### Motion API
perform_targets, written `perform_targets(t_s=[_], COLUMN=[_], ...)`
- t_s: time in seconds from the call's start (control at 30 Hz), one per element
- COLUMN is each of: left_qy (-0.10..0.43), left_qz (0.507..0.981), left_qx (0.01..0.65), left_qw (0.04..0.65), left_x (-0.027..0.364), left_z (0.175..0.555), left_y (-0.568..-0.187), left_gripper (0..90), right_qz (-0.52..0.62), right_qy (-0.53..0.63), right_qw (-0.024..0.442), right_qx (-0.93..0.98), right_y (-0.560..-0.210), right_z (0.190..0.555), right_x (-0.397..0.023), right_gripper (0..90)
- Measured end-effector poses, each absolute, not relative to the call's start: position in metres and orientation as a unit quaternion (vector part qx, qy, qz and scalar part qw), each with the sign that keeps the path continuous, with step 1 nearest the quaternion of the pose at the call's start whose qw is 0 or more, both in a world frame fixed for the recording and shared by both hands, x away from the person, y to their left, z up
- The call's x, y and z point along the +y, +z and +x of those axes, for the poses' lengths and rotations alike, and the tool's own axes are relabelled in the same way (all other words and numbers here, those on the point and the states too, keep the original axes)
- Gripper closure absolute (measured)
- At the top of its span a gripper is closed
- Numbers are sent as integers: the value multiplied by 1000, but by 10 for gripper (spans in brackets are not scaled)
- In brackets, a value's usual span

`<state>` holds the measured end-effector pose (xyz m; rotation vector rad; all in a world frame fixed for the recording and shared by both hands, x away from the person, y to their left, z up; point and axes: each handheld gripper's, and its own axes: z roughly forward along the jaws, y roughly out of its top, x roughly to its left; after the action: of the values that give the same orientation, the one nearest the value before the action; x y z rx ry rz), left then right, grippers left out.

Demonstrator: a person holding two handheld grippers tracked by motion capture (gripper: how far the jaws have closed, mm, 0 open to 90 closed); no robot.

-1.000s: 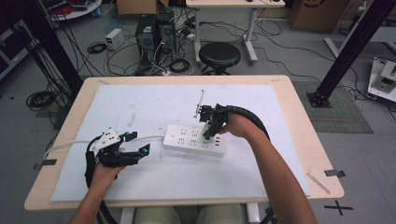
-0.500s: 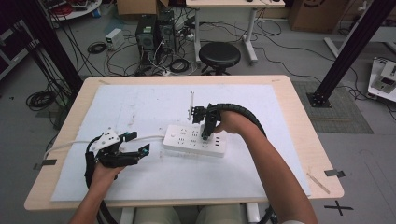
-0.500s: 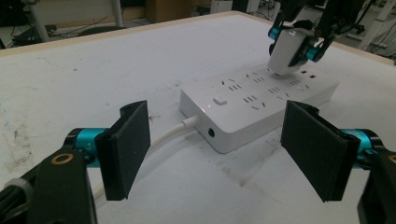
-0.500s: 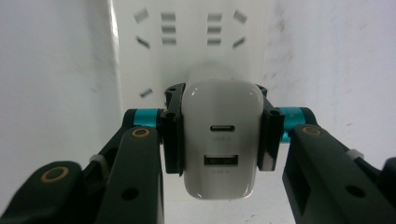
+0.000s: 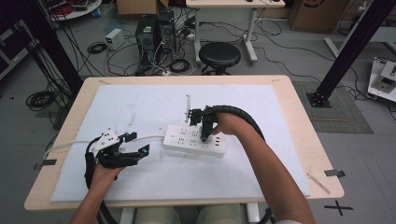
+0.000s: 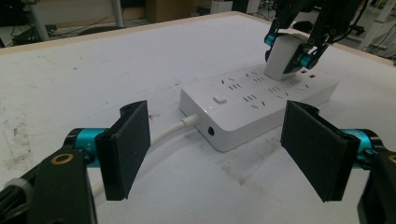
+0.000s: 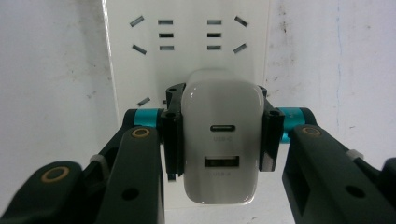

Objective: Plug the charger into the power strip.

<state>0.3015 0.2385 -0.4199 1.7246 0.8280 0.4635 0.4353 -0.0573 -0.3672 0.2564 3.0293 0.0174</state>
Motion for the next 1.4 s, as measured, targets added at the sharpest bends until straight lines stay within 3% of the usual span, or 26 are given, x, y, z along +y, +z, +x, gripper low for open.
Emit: perform_targets(t_s=[0.63, 0.67, 0.73, 0.9, 1.2, 1.4], left_qy=[201, 201, 201, 203, 204, 206], left_qz=[726, 726, 726, 724, 722, 720], left_qx=[355, 355, 356, 357, 358, 359], left_qw=[554, 554, 553, 554, 556, 557], left_x=[241, 241, 242, 243, 244, 245], left_z=[300, 300, 300, 299, 298, 297], left_y=[-419, -419, -419, -417, -416, -416], left_gripper=[241, 241, 241, 241, 241, 241], right_qz=[94, 97, 116, 152, 220, 268], right_qy=[65, 68, 99, 141, 205, 240], right_qw=[48, 48, 51, 57, 80, 121], right_qx=[992, 992, 987, 977, 950, 925], right_y=[-370, -370, -367, -358, -343, -339], right_z=[436, 435, 436, 434, 422, 407], right_x=[-72, -73, -77, -89, -126, -160], right_gripper=[626, 613, 482, 315, 219, 219])
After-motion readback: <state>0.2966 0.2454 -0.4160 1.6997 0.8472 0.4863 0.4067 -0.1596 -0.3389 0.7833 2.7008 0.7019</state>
